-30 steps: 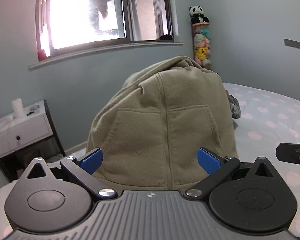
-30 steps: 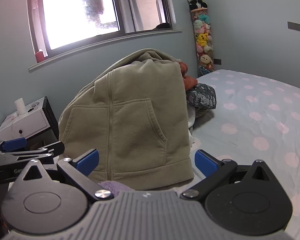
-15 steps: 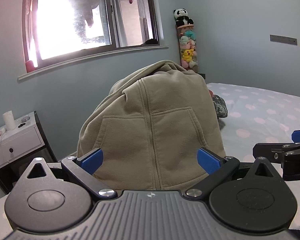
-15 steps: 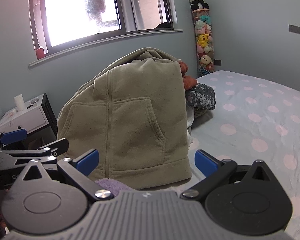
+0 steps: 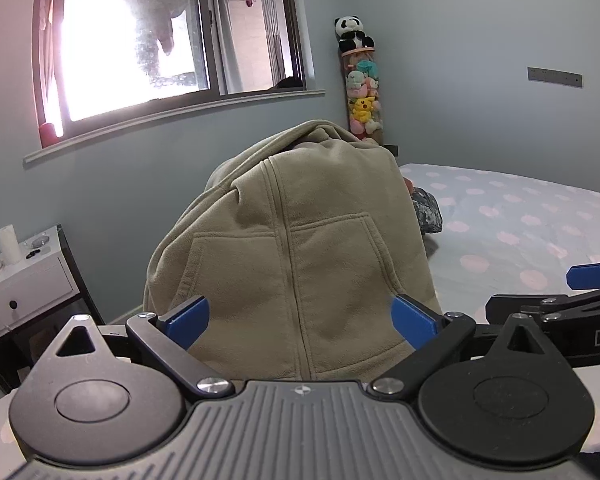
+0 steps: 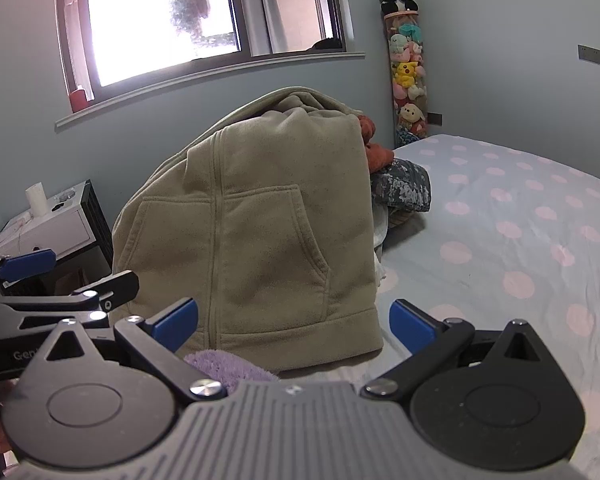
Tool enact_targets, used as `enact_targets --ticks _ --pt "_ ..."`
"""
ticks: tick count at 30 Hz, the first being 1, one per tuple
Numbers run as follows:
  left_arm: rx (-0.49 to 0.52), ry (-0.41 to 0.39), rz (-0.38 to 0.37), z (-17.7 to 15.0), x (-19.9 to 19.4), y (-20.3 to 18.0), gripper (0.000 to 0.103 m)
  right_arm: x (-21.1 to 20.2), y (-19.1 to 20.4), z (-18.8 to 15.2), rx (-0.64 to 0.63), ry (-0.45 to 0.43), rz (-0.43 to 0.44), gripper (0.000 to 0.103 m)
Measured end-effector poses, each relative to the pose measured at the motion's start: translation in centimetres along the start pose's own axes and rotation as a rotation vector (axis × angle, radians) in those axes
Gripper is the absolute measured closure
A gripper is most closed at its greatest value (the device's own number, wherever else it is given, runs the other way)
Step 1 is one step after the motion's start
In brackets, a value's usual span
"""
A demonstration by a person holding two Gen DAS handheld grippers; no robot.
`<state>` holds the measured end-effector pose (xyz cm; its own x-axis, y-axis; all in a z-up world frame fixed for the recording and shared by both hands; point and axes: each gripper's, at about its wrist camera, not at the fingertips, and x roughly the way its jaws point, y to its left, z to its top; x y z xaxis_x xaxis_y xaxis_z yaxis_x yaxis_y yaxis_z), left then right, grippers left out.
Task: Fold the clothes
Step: 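Approach the beige hoodie draped over the clothes pile with both grippers open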
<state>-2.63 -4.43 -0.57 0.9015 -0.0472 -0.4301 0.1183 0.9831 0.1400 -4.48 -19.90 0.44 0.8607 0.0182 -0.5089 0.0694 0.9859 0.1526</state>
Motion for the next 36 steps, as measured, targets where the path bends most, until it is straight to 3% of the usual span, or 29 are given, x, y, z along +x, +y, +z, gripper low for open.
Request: enact_targets --ticks 10,36 --pt "-0.021 0.019 0.0 -0.1 0.2 0.2 0.004 0.1 0.9 -0.5 -0.092 0.002 -0.008 0.001" --pt "-0.049 0.057 -0.023 -0.6 1.0 0.6 0.004 0.5 0.0 -0.4 -0.024 -0.002 -0.005 0.001"
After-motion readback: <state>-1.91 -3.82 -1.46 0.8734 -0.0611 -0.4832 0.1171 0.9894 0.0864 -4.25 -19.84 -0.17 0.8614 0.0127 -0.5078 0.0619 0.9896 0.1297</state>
